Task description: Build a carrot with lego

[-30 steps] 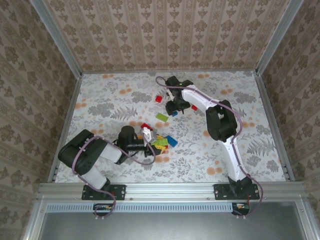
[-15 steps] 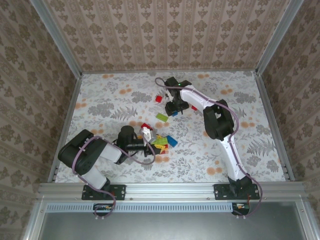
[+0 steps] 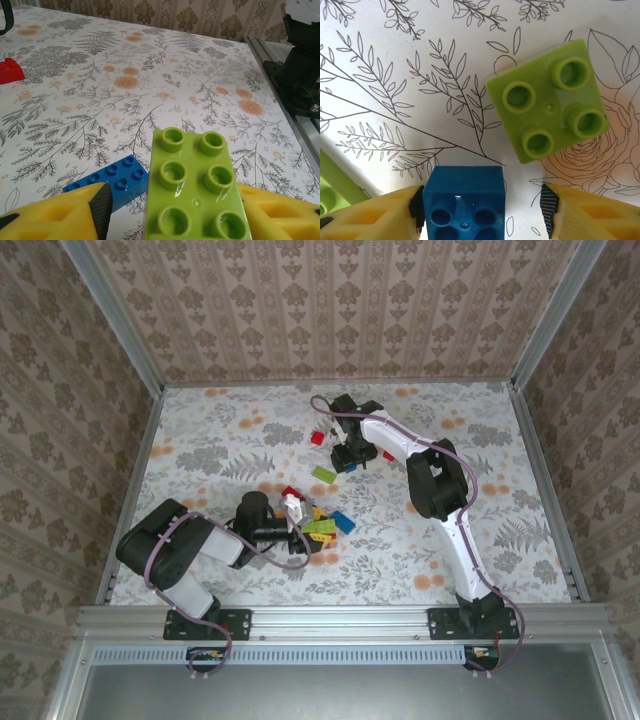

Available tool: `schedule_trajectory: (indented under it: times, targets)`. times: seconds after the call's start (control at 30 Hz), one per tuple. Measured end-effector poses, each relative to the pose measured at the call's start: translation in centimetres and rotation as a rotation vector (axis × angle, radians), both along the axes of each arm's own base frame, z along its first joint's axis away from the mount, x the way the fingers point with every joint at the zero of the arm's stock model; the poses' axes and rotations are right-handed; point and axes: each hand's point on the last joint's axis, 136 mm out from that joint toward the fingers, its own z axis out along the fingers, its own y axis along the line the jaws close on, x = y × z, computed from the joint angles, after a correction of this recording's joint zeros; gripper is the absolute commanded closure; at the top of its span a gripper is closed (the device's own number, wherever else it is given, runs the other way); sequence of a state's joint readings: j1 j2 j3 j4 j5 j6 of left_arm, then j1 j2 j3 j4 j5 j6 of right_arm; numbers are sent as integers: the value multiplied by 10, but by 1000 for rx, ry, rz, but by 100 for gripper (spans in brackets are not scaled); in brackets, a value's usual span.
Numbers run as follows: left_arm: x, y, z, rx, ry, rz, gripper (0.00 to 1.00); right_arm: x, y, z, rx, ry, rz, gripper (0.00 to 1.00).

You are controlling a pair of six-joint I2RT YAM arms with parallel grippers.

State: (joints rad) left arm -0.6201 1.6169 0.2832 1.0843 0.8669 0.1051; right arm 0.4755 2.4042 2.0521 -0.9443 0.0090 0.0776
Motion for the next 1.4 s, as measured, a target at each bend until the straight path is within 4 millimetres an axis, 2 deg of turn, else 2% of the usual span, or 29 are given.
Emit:
schedule_trajectory:
  times: [0.1, 0.3, 0.63, 0.7, 0.97, 1.13, 1.4]
  targets:
    - [0, 0, 0, 0, 0, -1, 36, 0, 0, 0, 7, 3, -4, 38]
    - [0, 0, 0, 0, 0, -1, 38, 2, -3, 0, 19, 9, -14, 50]
    - [0, 0, 0, 0, 0, -1, 39, 2, -4, 0, 26, 13, -17, 56]
    - [0, 0, 0, 0, 0, -1, 39, 0, -2, 1, 35, 17, -17, 55]
    - [0, 0, 0, -1, 0, -1, 40, -12, -2, 6, 58, 45, -26, 42]
    - [0, 0, 0, 0, 0, -1, 41, -18, -5, 0, 53, 64, -32, 42]
    - [0, 0, 0, 0, 0, -1, 41, -17, -3, 1, 78, 65, -37, 43]
